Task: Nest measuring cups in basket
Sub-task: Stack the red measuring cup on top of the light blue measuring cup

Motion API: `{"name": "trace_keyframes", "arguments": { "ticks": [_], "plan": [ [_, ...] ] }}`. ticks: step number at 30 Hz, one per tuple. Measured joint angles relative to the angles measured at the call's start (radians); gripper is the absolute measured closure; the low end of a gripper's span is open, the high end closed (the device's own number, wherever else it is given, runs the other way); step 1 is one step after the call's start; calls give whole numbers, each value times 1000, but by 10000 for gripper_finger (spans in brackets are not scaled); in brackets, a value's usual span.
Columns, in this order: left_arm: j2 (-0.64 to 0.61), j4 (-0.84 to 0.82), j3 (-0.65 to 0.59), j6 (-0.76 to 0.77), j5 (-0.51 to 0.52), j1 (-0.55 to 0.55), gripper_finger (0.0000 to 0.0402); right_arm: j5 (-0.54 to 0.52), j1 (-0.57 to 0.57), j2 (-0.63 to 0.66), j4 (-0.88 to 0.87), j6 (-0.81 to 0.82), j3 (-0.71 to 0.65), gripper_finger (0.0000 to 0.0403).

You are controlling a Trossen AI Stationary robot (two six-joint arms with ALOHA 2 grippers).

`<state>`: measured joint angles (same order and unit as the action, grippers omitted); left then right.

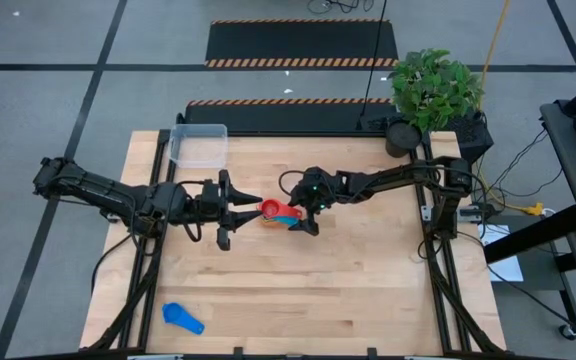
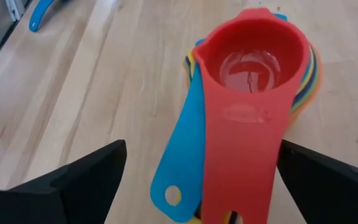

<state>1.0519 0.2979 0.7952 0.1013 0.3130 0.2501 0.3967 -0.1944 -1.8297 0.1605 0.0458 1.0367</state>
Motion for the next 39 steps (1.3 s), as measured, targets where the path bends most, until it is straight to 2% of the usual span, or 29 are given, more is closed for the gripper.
{"name": "trace_keyframes", "arguments": {
  "ticks": [4,9,17,25,29,39],
  "plan": [
    [0,3,0,-2,0,0,254,-11,2,0,-30,3,0,3],
    [0,13,0,-2,0,0,254,-160,31,0,-64,-36,16,3],
    [0,13,0,-25,0,0,254,-320,91,1,-213,-43,119,3],
    [0,13,0,-21,0,0,254,-371,93,1,-260,-39,120,3],
    [0,20,0,-21,0,0,254,-317,91,-4,-258,-42,121,3],
    [0,20,0,-22,0,0,254,-359,74,-82,-251,-57,140,11]
  ]
}}
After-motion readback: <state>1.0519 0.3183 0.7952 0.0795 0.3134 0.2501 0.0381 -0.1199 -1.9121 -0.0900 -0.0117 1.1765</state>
